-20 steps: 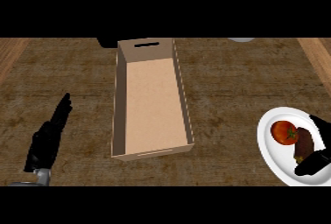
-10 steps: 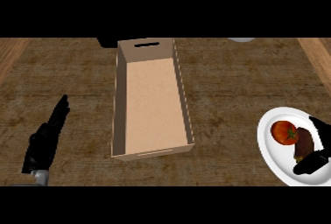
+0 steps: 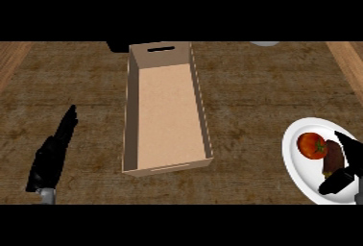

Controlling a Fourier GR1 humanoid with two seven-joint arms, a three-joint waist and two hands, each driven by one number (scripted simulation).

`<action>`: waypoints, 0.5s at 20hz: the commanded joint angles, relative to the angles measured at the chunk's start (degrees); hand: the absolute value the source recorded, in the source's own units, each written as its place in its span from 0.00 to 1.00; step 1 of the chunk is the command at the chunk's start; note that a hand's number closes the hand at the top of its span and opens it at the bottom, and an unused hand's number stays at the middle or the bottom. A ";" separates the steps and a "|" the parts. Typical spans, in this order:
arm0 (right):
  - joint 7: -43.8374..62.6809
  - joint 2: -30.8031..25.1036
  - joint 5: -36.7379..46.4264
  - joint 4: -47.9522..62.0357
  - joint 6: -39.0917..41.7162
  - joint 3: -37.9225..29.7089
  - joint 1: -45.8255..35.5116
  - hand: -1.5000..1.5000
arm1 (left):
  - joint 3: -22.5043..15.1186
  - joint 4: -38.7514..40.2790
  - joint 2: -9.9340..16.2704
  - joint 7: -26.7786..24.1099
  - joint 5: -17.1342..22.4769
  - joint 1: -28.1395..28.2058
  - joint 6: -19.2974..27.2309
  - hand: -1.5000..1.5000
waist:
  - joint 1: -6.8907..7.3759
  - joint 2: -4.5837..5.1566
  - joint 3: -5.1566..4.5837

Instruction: Pick the sweet potato from the plate and place it in the cardboard box

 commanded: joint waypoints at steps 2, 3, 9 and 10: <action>-0.72 2.01 1.84 -0.61 1.44 -1.03 2.15 0.00 | -0.14 -1.62 -2.46 0.55 -2.21 0.97 -0.30 0.50 | -0.09 -0.02 0.00; -4.79 1.80 2.09 7.39 -0.24 -1.13 -1.51 0.00 | 0.46 5.12 -2.63 0.72 -2.33 -5.38 -0.26 0.50 | -0.11 0.08 0.01; -4.99 0.91 9.15 2.78 -5.12 0.62 -0.77 1.00 | 2.44 -1.46 -0.84 0.68 -0.30 0.81 -3.53 0.50 | 0.11 -0.04 0.01; -1.81 2.49 12.10 -0.35 -7.98 2.36 1.04 1.00 | 2.67 1.73 -1.90 -1.24 -1.15 -0.43 -1.91 0.50 | -0.18 -0.04 -0.01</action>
